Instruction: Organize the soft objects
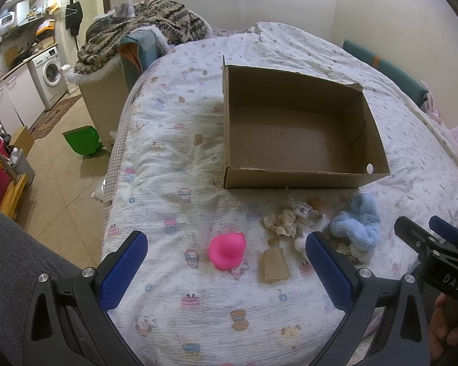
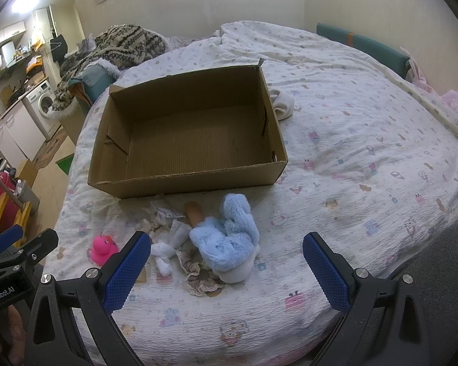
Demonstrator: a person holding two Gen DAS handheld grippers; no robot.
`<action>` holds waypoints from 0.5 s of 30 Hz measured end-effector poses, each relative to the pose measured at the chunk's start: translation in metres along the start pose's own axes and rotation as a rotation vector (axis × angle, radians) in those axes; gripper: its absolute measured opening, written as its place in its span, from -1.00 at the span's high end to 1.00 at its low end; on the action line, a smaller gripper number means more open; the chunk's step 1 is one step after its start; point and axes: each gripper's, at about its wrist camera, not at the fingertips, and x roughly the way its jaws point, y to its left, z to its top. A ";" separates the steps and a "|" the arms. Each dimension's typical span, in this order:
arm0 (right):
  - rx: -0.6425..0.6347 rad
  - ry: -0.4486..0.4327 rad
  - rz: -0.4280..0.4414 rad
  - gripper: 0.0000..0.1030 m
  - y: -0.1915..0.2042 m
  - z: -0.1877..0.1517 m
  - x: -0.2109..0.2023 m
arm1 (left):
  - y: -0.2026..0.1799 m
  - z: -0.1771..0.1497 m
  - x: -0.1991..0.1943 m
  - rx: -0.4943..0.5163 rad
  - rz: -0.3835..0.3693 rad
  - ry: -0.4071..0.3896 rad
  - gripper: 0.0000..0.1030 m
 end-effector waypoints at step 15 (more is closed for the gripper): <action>0.000 0.002 0.000 -1.00 0.000 0.000 0.001 | 0.001 -0.002 0.002 -0.002 -0.003 0.001 -1.00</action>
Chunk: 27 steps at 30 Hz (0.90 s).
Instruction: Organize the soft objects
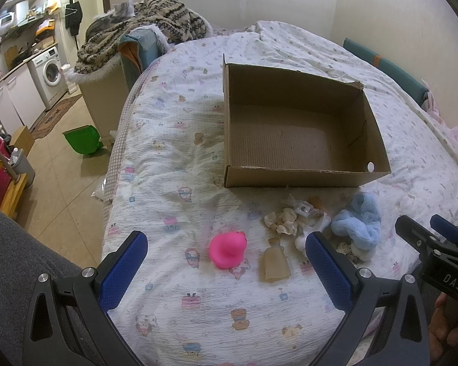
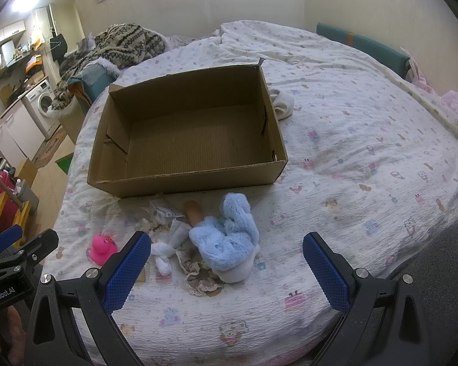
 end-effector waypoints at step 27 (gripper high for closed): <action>0.046 0.062 0.039 -1.00 -0.010 0.010 0.009 | 0.006 -0.001 0.010 -0.007 0.013 0.038 -1.00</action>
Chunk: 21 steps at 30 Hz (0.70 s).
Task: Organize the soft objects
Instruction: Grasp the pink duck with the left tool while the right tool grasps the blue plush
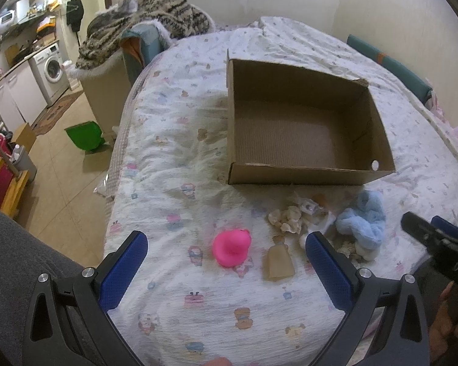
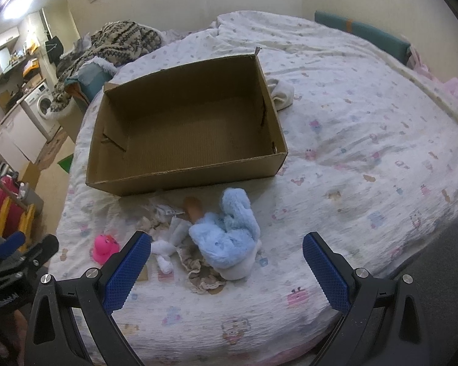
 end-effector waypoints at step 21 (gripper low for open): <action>0.105 0.263 0.071 -1.00 -0.040 0.029 0.075 | 0.004 0.013 0.105 -0.093 -0.049 0.397 -0.58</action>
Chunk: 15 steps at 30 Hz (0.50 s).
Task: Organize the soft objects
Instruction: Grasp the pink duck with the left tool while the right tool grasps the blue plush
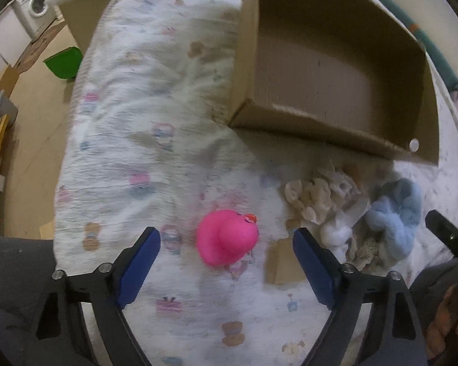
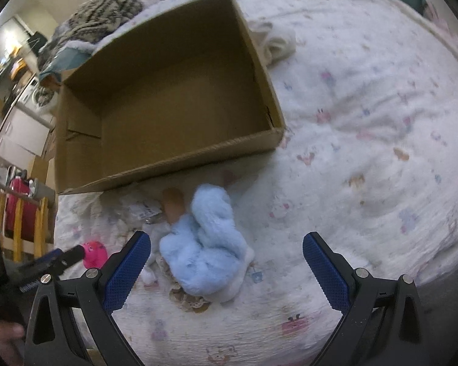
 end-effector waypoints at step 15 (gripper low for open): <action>-0.063 0.168 -0.025 -0.68 0.015 -0.009 0.049 | -0.004 -0.004 0.027 0.024 0.043 0.034 0.18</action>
